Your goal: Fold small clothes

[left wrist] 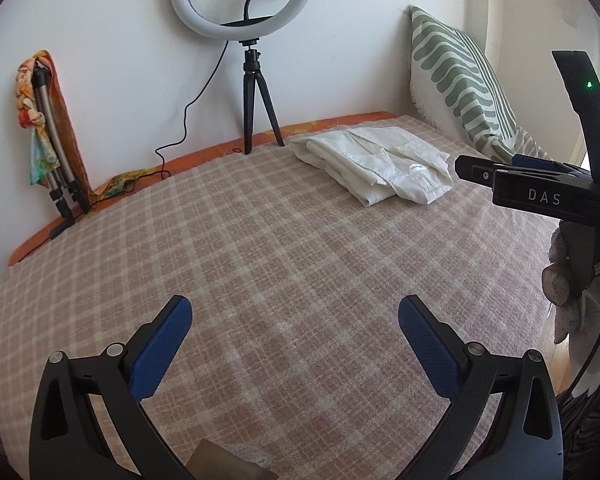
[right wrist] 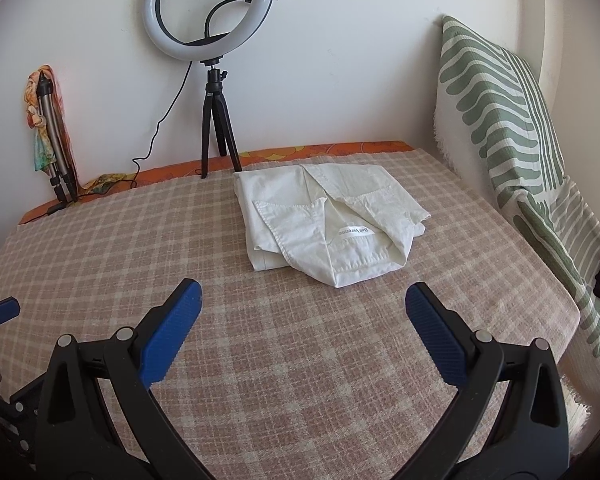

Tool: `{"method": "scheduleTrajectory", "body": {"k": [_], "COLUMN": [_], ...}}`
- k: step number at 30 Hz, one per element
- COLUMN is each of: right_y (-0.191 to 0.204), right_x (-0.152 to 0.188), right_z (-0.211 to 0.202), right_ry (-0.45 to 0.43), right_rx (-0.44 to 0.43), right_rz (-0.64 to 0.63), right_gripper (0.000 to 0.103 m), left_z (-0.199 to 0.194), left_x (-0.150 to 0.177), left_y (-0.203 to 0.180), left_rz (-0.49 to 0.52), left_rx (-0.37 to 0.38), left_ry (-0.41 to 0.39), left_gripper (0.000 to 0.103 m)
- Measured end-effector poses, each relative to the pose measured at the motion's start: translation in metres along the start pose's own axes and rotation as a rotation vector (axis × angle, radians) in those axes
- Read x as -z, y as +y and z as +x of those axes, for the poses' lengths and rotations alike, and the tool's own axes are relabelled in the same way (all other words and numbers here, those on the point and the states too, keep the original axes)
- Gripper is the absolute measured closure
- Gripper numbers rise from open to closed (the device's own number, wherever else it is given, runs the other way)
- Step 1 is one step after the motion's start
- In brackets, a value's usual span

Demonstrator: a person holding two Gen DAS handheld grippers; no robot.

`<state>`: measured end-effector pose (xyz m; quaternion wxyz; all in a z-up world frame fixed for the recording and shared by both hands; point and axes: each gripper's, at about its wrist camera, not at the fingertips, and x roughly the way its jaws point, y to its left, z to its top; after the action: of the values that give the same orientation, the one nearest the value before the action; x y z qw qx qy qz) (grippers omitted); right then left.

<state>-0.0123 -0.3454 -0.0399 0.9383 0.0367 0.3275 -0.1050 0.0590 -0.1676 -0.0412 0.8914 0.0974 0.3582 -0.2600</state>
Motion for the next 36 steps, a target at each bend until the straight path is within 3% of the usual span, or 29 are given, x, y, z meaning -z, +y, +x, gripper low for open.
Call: {"method": "scheduleTrajectory", "body": {"k": [36], "right_y": [0.0030], "right_x": [0.0001], "right_z": [0.0036], "right_ry": [0.008], "right_rx": [-0.004], "right_rz": [-0.007], "right_gripper": [0.000], "left_z": [-0.0044], "left_x": [-0.0011], "left_y": [0.0011], "left_rz": [0.000], "left_rx": [0.012], "left_ry": [0.008], "left_gripper": [0.000]}}
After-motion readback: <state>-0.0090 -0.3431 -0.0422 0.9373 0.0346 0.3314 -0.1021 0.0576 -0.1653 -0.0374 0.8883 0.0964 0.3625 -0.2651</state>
